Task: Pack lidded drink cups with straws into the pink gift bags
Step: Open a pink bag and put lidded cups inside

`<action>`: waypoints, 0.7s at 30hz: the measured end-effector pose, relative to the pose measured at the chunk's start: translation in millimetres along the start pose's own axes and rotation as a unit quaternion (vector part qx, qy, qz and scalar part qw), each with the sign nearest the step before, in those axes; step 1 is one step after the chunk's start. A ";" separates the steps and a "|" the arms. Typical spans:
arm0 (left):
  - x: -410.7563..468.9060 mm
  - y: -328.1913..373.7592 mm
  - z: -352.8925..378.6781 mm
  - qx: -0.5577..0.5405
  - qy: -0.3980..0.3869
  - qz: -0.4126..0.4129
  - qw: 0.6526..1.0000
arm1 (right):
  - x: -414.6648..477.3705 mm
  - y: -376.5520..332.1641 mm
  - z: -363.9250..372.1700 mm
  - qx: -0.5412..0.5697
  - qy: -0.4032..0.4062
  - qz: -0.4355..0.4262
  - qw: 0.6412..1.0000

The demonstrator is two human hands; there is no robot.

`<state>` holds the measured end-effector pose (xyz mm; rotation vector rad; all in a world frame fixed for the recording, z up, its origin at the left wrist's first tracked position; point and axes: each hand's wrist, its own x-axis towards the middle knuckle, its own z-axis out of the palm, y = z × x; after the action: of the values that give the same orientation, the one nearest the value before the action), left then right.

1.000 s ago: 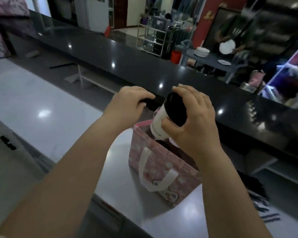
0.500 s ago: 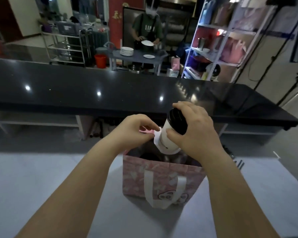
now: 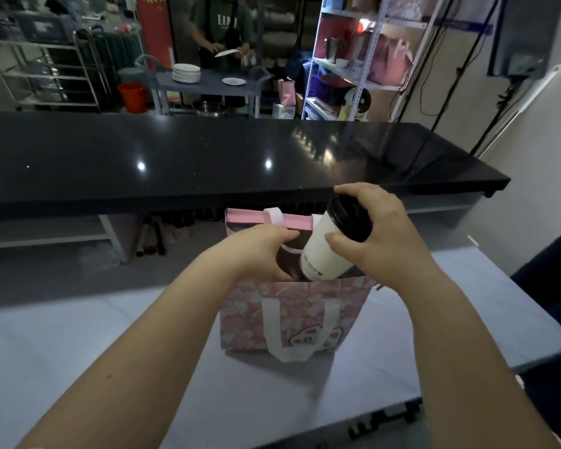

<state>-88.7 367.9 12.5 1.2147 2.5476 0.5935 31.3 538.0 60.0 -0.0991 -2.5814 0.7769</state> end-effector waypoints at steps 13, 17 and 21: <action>-1.7 -5.6 31.3 0.131 -0.038 -0.072 0.988 | -8.5 28.6 30.8 -0.196 -0.169 -0.054 0.964; -2.0 -3.6 29.1 0.139 -0.032 -0.081 0.987 | -5.4 44.0 27.5 -0.272 -0.217 -0.070 0.935; -3.7 4.7 34.9 0.154 -0.041 -0.075 0.984 | 6.7 43.2 48.0 -0.373 -0.234 -0.125 0.889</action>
<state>-69.4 376.4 -16.0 1.0964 2.6977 0.1138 2.1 551.1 3.5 0.2147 -3.1149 -0.3683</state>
